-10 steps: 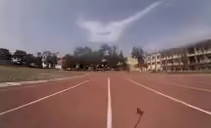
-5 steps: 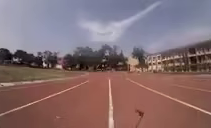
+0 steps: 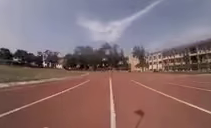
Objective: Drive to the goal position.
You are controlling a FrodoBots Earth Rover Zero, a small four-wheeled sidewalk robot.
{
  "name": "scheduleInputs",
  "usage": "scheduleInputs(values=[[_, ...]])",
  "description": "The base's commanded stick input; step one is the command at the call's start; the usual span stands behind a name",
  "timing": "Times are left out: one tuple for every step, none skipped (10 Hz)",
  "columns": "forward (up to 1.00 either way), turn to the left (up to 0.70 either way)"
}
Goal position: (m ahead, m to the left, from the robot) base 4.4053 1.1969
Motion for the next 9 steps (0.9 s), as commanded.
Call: scheduleInputs(values=[[0.70,0.00],[0.70,0.00],[0.70,0.00],[0.70,0.00],[0.70,0.00],[0.70,0.00],[0.70,0.00],[0.70,0.00],[0.70,0.00]])
